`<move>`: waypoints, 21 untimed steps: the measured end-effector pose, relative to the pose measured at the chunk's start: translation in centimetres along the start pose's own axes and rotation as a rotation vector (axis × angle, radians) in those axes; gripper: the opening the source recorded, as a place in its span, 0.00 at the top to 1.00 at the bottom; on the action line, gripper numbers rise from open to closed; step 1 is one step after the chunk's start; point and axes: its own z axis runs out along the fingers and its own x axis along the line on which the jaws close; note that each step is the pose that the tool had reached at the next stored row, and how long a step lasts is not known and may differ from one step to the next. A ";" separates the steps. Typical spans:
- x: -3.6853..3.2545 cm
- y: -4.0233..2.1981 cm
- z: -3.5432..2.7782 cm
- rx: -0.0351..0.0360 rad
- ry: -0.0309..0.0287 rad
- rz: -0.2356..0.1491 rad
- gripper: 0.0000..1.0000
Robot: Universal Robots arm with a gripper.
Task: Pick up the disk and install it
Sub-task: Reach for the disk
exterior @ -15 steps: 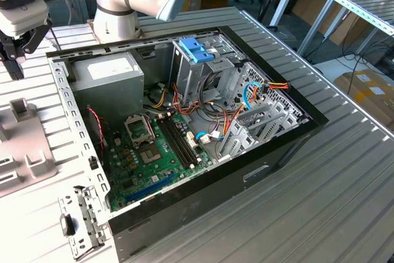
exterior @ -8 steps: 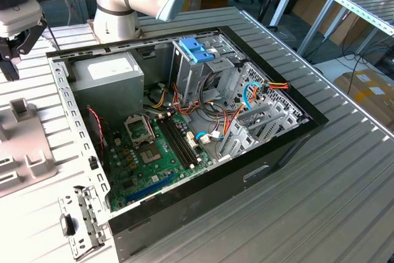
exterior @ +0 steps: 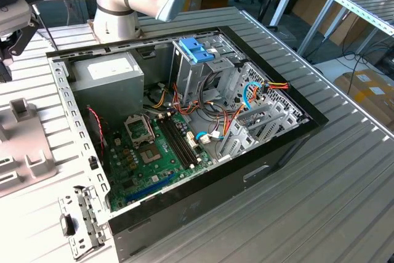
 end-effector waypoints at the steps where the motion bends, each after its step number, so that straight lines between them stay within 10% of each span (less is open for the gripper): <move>1: 0.09 -0.01 0.00 0.0000 0.0000 0.000 0.89; 21: 1.83 -0.14 -0.05 0.0000 0.0000 0.000 0.89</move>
